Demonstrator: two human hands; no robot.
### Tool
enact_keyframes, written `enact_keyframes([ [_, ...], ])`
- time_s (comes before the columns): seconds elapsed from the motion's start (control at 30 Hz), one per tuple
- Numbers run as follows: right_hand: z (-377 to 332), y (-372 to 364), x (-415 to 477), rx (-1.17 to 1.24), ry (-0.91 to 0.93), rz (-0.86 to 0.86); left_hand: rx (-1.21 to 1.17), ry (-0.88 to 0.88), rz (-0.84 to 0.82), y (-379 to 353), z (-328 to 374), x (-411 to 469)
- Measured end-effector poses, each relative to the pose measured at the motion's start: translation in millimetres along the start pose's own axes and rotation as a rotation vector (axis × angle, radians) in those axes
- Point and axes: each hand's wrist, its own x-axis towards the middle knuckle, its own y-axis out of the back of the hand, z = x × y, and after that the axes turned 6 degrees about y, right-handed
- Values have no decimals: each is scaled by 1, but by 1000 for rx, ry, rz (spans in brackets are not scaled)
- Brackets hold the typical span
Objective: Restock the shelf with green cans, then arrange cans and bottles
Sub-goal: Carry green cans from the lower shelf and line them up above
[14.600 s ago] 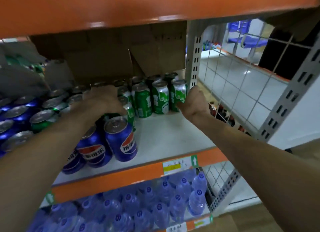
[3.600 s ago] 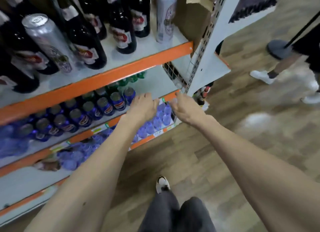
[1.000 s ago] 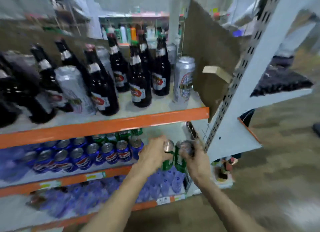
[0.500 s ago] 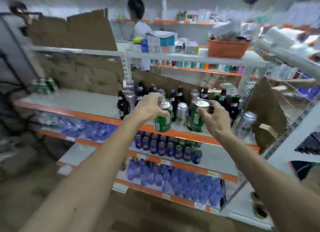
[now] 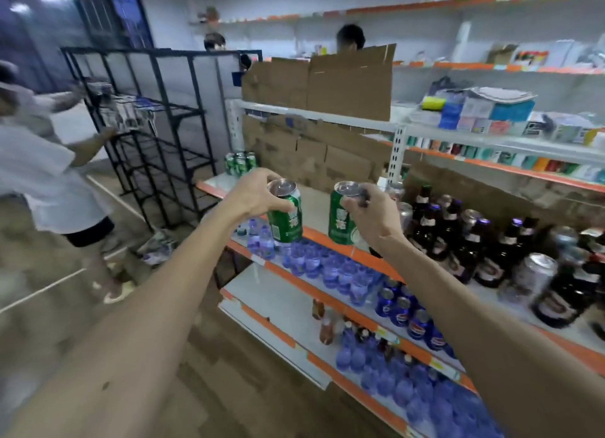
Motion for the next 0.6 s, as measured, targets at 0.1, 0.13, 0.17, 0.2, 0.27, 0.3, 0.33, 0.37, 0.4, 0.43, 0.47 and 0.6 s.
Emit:
enact_keyframes([
  [0.1, -20, -57, 26, 11, 2, -21, 18, 16, 22, 37, -40, 26],
  [0.13, -26, -73, 35, 4, -7, -28, 25, 24, 30, 47, -53, 36],
  [0.17, -31, -89, 44, 3, -17, -31, 34, 34, 37, 56, -66, 45],
  [0.2, -36, -105, 53, 6, -22, -33, 43, 47, 38, 64, -79, 55],
  [0.27, -43, -137, 71, 10, -18, -41, 46, 63, 45, 77, -105, 77],
  [0.3, -46, -153, 80, 10, -15, -52, 51, 68, 53, 83, -119, 89],
  [0.33, -47, -170, 90, 9, -16, -64, 51, 78, 57, 88, -134, 103],
  [0.37, -48, -188, 100, 10, -19, -76, 46, 80, 53, 93, -149, 116],
  [0.4, -48, -206, 110, 12, -23, -84, 39, 83, 44, 97, -163, 130],
  [0.43, -47, -225, 121, 16, -28, -89, 33, 82, 37, 102, -178, 145],
  [0.47, -45, -245, 133, 24, -38, -91, 24, 85, 32, 106, -193, 160],
  [0.6, -33, -326, 189, 51, -57, -118, 27, 92, -1, 127, -250, 230],
])
